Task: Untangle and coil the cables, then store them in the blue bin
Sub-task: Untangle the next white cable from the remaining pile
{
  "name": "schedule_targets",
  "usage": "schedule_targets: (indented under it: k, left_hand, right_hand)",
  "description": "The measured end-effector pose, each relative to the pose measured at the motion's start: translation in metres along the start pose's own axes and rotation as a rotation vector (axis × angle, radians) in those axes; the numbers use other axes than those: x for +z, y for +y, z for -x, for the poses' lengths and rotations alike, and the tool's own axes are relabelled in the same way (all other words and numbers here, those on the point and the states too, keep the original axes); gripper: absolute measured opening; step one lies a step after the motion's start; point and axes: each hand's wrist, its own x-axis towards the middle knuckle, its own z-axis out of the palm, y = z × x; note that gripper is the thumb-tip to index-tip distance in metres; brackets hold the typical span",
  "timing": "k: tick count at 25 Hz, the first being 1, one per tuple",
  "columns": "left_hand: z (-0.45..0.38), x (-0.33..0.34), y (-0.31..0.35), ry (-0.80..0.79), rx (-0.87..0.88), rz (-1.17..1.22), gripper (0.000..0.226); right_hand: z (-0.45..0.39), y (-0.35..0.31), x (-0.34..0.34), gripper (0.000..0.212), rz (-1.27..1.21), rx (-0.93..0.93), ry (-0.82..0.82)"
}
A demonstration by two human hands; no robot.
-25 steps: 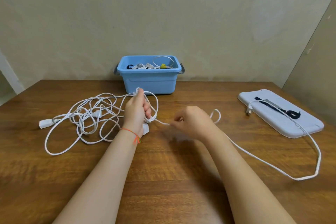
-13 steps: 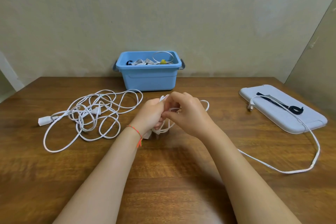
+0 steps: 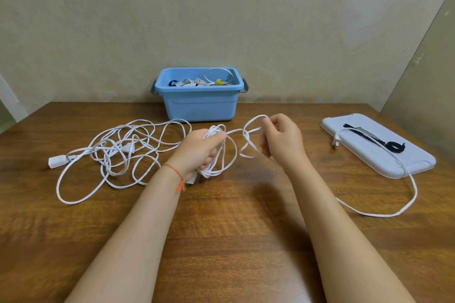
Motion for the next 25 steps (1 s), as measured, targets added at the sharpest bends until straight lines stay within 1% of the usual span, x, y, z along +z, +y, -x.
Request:
schedule_targets:
  k: [1,2,3,6,7,8,10,11,13,14,15,16,18,19,20,21,22,23,24,25]
  left_hand:
    - [-0.001,0.001,0.000,0.046,0.007,0.004,0.023]
    - [-0.002,0.002,-0.001,0.074,0.013,0.015,0.023]
    - [-0.002,0.002,-0.002,0.086,0.018,0.033,0.022]
    - [-0.006,0.001,-0.006,0.140,0.010,0.082,0.019]
    - [-0.009,0.000,-0.007,0.182,-0.001,0.096,0.018]
    - [-0.012,-0.003,-0.010,0.231,-0.008,0.103,0.018]
    - [-0.018,-0.009,-0.015,0.343,-0.011,0.089,0.018]
    - [-0.020,-0.013,-0.017,0.401,-0.018,0.090,0.018]
    - [-0.023,-0.018,-0.021,0.486,-0.043,0.118,0.019]
    - [-0.024,-0.020,-0.023,0.509,-0.057,0.128,0.019]
    - [-0.025,-0.020,-0.023,0.528,-0.068,0.130,0.020]
    - [-0.025,-0.020,-0.024,0.550,-0.072,0.124,0.020]
    - [-0.024,-0.018,-0.021,0.630,-0.075,0.110,0.021]
    - [-0.023,-0.018,-0.019,0.691,-0.077,0.119,0.022]
    - [-0.023,-0.019,-0.018,0.750,-0.075,0.141,0.023]
    - [-0.022,-0.020,-0.017,0.795,-0.071,0.165,0.023]
    - [-0.021,-0.020,-0.017,0.808,-0.068,0.174,0.023]
    - [-0.020,-0.019,-0.015,0.767,-0.064,0.174,0.022]
    - [-0.019,-0.016,-0.014,0.680,-0.052,0.182,0.020]
    - [-0.016,-0.012,-0.012,0.571,-0.032,0.198,0.020]
  right_hand:
    - [0.000,-0.001,0.001,0.023,-0.072,0.061,0.021]
    - [0.001,-0.002,0.001,0.025,-0.114,0.099,0.003]
    - [0.002,-0.003,0.002,0.029,-0.112,0.117,-0.063]
    - [0.007,-0.005,0.002,0.041,0.045,0.140,-0.425]
    - [0.007,-0.005,0.002,0.042,0.069,0.155,-0.501]
    - [0.007,-0.004,0.000,0.043,0.074,0.165,-0.518]
    - [0.002,-0.001,-0.010,0.045,0.081,0.157,-0.484]
    - [0.000,0.000,-0.017,0.045,0.067,0.152,-0.499]
    - [-0.005,0.003,-0.032,0.039,-0.016,0.152,-0.564]
    - [-0.008,0.006,-0.037,0.034,-0.076,0.142,-0.552]
    - [-0.012,0.010,-0.041,0.031,-0.144,0.125,-0.465]
    - [-0.017,0.015,-0.041,0.030,-0.216,0.124,-0.300]
    - [-0.026,0.028,-0.040,0.032,-0.318,0.222,0.154]
    - [-0.029,0.033,-0.040,0.033,-0.339,0.285,0.360]
    - [-0.031,0.037,-0.041,0.033,-0.327,0.329,0.523]
    - [-0.033,0.039,-0.042,0.033,-0.273,0.346,0.625]
    - [-0.035,0.043,-0.040,0.031,-0.185,0.332,0.665]
    - [-0.038,0.046,-0.037,0.027,-0.041,0.296,0.664]
    - [-0.034,0.043,-0.029,0.026,0.180,0.242,0.624]
    - [-0.029,0.040,-0.019,0.035,0.415,0.119,0.556]
